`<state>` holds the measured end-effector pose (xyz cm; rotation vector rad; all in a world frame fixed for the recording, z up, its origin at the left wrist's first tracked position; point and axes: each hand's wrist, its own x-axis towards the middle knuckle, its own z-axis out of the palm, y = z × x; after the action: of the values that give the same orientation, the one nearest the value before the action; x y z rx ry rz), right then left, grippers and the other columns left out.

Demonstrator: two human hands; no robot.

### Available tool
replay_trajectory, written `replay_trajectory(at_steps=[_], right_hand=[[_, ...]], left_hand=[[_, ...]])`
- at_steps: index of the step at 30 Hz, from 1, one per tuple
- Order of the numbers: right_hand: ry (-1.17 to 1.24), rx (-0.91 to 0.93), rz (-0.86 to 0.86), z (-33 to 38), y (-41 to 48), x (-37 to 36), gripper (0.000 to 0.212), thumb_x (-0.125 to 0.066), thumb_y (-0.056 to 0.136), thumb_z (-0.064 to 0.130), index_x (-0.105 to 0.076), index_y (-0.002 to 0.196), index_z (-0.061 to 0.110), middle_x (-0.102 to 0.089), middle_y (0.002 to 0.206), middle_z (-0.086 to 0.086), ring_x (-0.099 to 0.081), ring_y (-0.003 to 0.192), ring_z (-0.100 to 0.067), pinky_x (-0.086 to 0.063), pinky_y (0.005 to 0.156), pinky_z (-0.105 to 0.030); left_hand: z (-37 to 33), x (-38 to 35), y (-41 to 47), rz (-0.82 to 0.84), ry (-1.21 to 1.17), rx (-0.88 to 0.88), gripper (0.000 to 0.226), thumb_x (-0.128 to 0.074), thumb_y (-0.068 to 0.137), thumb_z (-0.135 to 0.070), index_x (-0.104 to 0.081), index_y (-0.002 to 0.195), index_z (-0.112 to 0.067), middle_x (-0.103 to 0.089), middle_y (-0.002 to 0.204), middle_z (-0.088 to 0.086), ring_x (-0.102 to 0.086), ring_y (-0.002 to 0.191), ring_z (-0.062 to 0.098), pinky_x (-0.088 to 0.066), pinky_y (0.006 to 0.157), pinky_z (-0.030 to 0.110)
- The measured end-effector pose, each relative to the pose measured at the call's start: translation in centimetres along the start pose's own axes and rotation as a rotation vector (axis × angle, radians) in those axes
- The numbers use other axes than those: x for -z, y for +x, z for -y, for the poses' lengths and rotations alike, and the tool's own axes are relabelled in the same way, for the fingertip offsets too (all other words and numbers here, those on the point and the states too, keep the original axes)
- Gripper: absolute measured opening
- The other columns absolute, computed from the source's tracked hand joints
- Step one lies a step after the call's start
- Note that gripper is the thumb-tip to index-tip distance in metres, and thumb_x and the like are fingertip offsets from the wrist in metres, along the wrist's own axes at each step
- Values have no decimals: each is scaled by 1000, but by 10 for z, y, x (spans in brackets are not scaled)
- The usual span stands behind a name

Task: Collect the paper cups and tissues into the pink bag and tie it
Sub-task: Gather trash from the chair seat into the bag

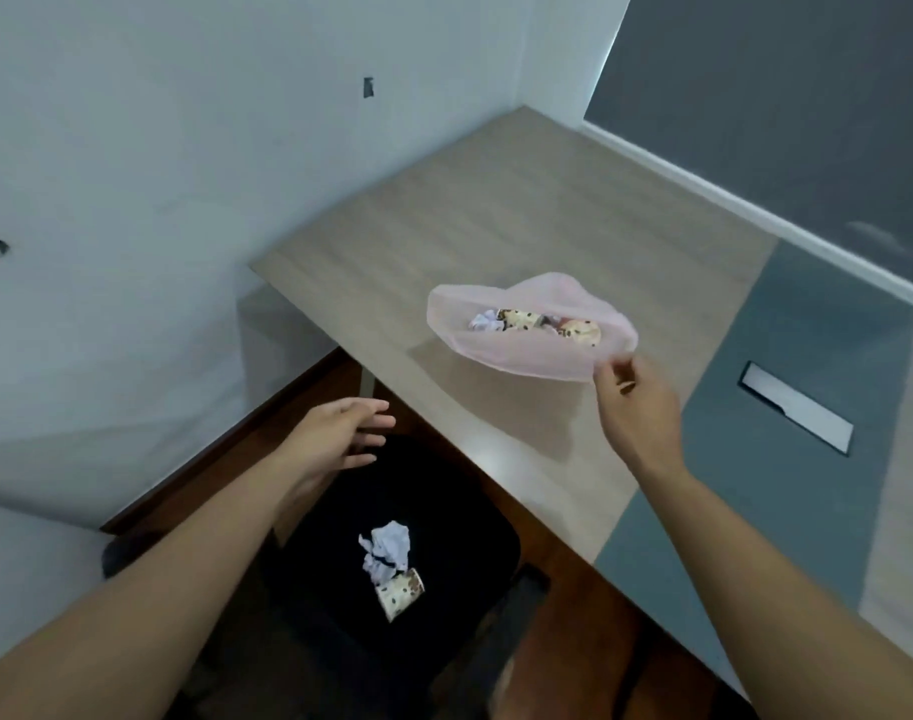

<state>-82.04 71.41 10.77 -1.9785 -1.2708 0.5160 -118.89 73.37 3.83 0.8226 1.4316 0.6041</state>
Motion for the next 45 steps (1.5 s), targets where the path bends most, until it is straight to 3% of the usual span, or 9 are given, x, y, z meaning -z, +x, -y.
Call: replay_trajectory(at_steps=[7, 14, 19, 26, 30, 33, 38, 41, 45], right_hand=[[-178, 56, 116, -23, 111, 6, 86, -84, 88, 56, -44, 156, 21, -41, 155, -9, -44, 145, -29, -43, 119, -50], [141, -187, 239, -41, 163, -7, 13, -71, 103, 15, -78, 114, 15, -83, 112, -12, -73, 78, -14, -55, 72, -27], [592, -329, 528, -36, 164, -3, 17, -67, 107, 20, -84, 112, 21, -86, 107, -6, -79, 85, -17, -65, 66, -30], [708, -243, 757, -6, 151, 16, 34, -77, 91, 47, -87, 114, 24, -84, 103, -1, -77, 89, -16, -58, 71, -29], [719, -300, 815, 0, 134, 13, 44, -77, 90, 46, -84, 113, 9, -82, 103, -10, -77, 93, -25, -60, 75, -36], [706, -349, 849, -1, 114, 6, 37, -77, 90, 51, -89, 103, 19, -84, 103, -10, -80, 92, -26, -63, 77, -39], [736, -515, 876, 0, 68, -14, 46, -80, 89, 55, -89, 111, 15, -82, 115, -18, -79, 99, -35, -62, 90, -52], [724, -617, 904, 5, 40, -25, 42, -75, 96, 50, -88, 111, 13, -81, 121, -25, -80, 104, -38, -61, 102, -59], [706, -677, 880, 13, 11, -39, 43, -71, 103, 47, -88, 113, 9, -80, 123, -25, -78, 115, -42, -59, 109, -56]], left_hand=[[-39, -112, 99, -185, -202, 70, 35, -66, 107, -38, -64, 133, -15, -66, 139, 9, -63, 105, 23, -64, 87, 43], [-55, -168, 163, -251, -259, 236, 72, -75, 98, -52, -47, 156, -18, -59, 122, 6, -68, 104, 22, -66, 93, 48], [-47, -191, 181, -198, -341, 313, 74, -77, 95, -57, -52, 155, -22, -52, 156, 7, -55, 143, 34, -61, 104, 51], [-25, -172, 175, -379, -324, 131, 95, -85, 90, -54, -37, 167, -25, -57, 153, 12, -68, 127, 40, -61, 99, 62], [-13, -140, 152, -315, -368, 59, 35, -67, 107, -42, -73, 129, -14, -61, 84, 4, -64, 67, 17, -56, 59, 29], [2, -112, 122, -209, -343, 6, 44, -58, 111, -44, -70, 125, -4, -37, 62, -2, -37, 52, 14, -36, 47, 24], [28, -88, 49, -68, 77, -189, 49, -55, 99, -73, -78, 118, -35, -73, 103, 3, -69, 83, 10, -62, 77, 34], [45, -85, 14, 140, 273, -311, 41, -65, 84, -83, -76, 108, -52, -71, 115, -35, -67, 103, -16, -55, 87, 9], [84, -74, 7, 6, 302, -274, 15, -73, 105, -22, -82, 102, -34, -78, 107, -19, -72, 100, -7, -55, 91, 19]])
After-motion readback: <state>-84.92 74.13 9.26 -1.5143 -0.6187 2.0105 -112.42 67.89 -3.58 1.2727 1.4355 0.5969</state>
